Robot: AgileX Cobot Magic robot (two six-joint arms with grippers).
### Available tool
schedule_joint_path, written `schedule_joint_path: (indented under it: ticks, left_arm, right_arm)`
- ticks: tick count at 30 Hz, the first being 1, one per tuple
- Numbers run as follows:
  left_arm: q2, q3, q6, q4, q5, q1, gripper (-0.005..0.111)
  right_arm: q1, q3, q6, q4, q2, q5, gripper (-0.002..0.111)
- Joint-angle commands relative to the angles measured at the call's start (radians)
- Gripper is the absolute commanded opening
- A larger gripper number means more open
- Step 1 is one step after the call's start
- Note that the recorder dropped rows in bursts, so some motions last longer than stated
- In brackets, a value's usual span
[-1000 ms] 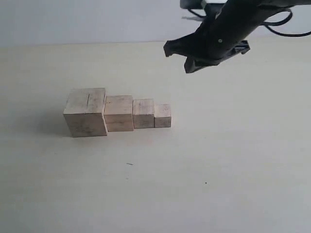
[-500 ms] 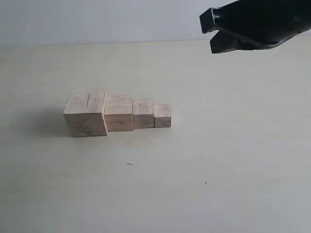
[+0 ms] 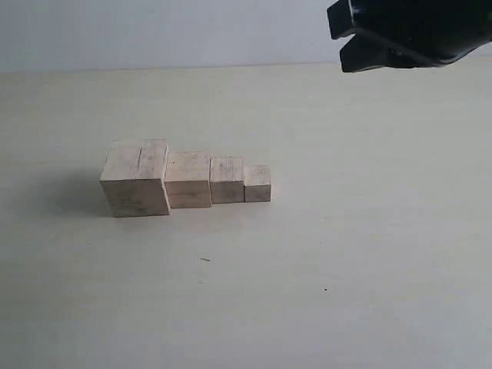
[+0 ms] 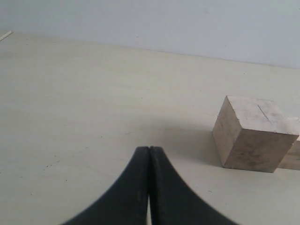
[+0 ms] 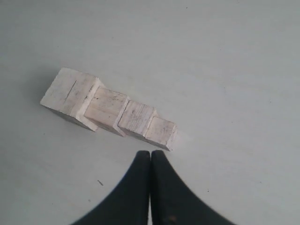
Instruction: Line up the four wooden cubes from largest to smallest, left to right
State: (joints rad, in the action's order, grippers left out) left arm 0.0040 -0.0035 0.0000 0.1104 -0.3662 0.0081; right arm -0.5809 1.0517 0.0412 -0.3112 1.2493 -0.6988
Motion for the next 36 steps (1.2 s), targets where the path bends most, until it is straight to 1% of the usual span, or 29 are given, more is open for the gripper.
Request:
schedule_joint_path:
  ticks: [1, 6, 9, 12, 18, 21, 24, 26, 29, 33, 36]
  left_arm:
    - [-0.004, 0.004, 0.0, -0.001, 0.006, -0.006, 0.0]
    - [-0.004, 0.004, 0.0, -0.001, 0.006, -0.006, 0.0]
    - [-0.004, 0.004, 0.0, -0.001, 0.006, -0.006, 0.0]
    - [-0.004, 0.004, 0.0, -0.001, 0.006, -0.006, 0.0]
    - [-0.004, 0.004, 0.0, -0.001, 0.006, -0.006, 0.0]
    - [-0.004, 0.004, 0.0, -0.001, 0.006, -0.006, 0.0]
    - [-0.004, 0.004, 0.0, -0.001, 0.006, -0.006, 0.0]
    - [-0.004, 0.004, 0.0, -0.001, 0.006, -0.006, 0.0]
    - [-0.004, 0.004, 0.0, -0.001, 0.006, -0.006, 0.0]
    - [-0.004, 0.004, 0.0, -0.001, 0.006, -0.006, 0.0]
    - [-0.004, 0.004, 0.0, -0.001, 0.006, -0.006, 0.0]
  right_arm:
    - [-0.004, -0.004, 0.012, -0.003, -0.073, 0.015, 0.0]
    - [0.0, -0.008, 0.012, 0.018, -0.213, 0.094, 0.0]
    - [0.044, -0.011, 0.014, 0.031, -0.308, 0.094, 0.0]
    - [0.131, -0.05, 0.032, 0.044, -0.402, 0.094, 0.0]
    - [0.376, -0.231, 0.046, 0.099, -0.599, 0.1, 0.0]
    - [0.467, -0.342, 0.046, 0.161, -0.71, 0.128, 0.0]
    - [0.526, -0.454, 0.043, 0.239, -0.815, 0.172, 0.0]
    - [0.548, -0.528, 0.042, 0.27, -0.882, 0.199, 0.0]
    - [0.554, -0.61, 0.037, 0.289, -0.998, 0.205, 0.0]
    - [0.554, -0.687, -0.101, 0.287, -1.133, 0.241, 0.0]
    - [0.554, -0.745, -0.11, 0.317, -1.208, 0.31, 0.0]
